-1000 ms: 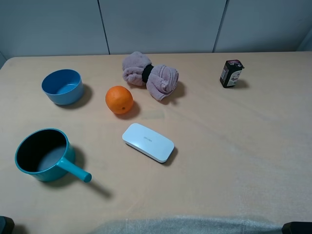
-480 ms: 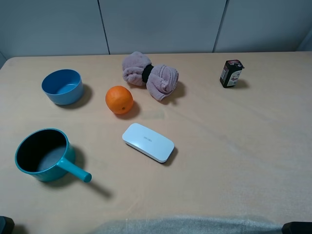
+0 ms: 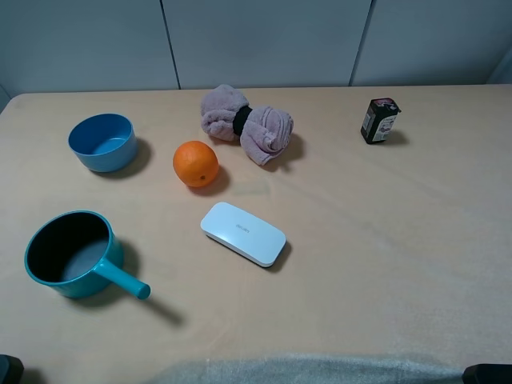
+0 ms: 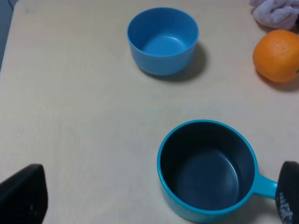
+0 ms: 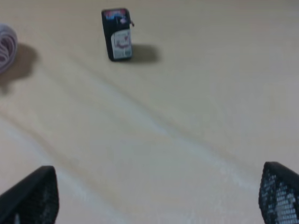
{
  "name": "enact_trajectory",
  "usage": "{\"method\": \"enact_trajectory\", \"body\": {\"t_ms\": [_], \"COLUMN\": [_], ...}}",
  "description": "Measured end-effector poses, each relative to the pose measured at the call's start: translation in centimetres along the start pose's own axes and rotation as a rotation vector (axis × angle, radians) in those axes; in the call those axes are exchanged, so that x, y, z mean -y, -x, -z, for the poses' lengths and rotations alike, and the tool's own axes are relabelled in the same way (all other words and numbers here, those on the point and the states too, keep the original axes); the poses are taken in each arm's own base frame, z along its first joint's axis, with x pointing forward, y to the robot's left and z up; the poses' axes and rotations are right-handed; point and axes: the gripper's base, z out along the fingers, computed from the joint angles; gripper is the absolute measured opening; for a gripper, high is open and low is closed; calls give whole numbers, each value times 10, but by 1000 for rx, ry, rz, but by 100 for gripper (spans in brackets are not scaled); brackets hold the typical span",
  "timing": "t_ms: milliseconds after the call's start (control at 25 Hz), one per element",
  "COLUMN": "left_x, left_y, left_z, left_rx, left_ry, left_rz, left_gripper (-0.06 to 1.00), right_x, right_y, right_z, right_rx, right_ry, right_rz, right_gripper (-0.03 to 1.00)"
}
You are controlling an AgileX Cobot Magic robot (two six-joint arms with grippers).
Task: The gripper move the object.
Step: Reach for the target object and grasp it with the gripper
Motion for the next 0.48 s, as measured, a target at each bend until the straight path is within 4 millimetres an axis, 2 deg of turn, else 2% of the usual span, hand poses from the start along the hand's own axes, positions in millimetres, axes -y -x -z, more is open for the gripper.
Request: {"method": "enact_trajectory", "body": {"t_ms": [160, 480], "left_x": [0, 0], "left_y": [0, 0], "left_z": [0, 0], "left_rx": [0, 0], "left_ry": [0, 0], "left_rz": [0, 0], "left_gripper": [99, 99], "right_x": [-2, -6], "right_y": [36, 101], "right_z": [-20, -86], "right_rx": [-107, -317], "right_ry": [21, 52], "right_rz": [-9, -65], "right_gripper": [67, 67]}}
